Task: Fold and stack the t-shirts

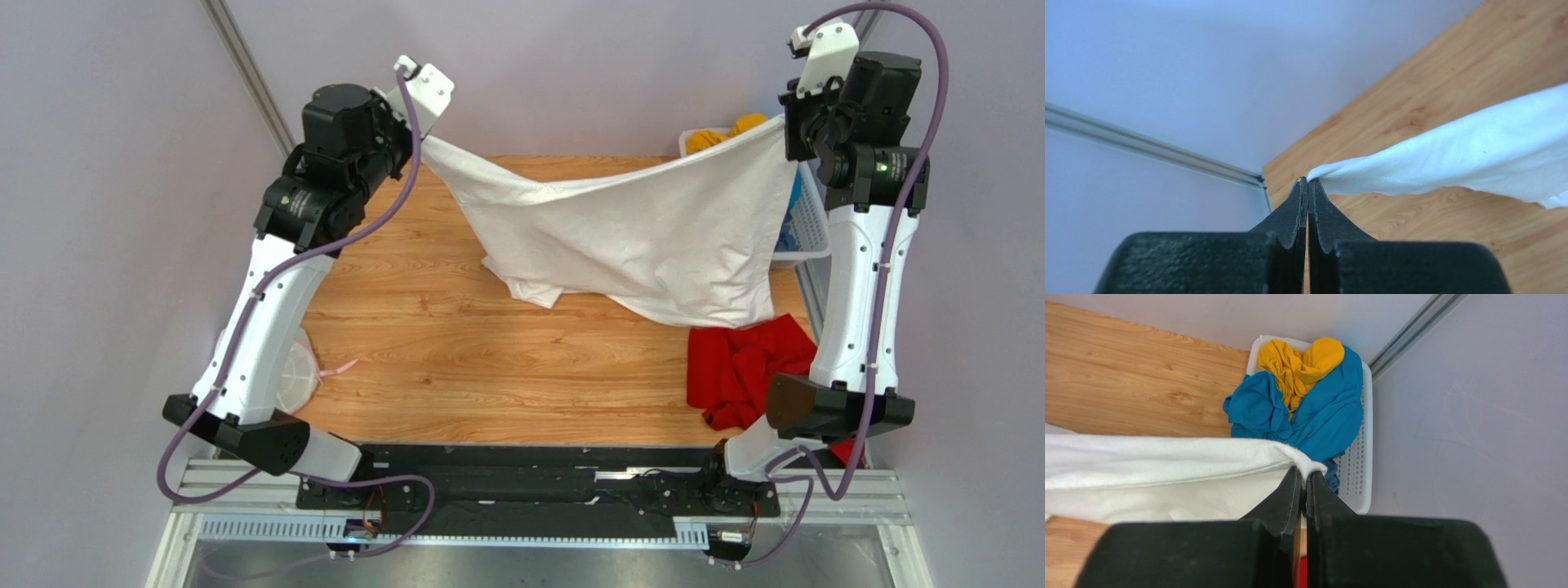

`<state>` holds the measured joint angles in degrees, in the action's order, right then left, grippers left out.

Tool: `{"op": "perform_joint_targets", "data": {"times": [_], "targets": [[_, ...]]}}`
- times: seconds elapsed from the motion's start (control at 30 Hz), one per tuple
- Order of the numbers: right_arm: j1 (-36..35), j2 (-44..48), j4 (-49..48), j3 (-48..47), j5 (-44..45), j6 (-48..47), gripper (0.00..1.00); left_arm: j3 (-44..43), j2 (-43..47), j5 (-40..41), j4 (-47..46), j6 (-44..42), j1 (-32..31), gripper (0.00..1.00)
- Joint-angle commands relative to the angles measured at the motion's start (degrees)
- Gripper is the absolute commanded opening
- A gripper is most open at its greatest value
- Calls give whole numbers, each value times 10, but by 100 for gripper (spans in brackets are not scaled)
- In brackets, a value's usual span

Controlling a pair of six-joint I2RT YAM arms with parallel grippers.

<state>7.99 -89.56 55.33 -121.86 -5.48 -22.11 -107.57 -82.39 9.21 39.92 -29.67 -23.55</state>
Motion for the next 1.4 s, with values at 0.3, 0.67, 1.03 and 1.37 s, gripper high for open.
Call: {"op": "perform_joint_targets", "data": {"times": [0.3,0.67,1.03,1.37], "targets": [[-4,120,79,13,10,-54,0,-30,191,68,-22,-32,23,0],[-4,273,113,31,27,-90,0,25,376,87,-15,-47,35,0],[-4,225,23,19,172,-89,0,-40,267,159,-195,-109,38,0],[-3,48,-102,-92,230,-68,0,-530,-186,158,-228,-109,166,0]]}}
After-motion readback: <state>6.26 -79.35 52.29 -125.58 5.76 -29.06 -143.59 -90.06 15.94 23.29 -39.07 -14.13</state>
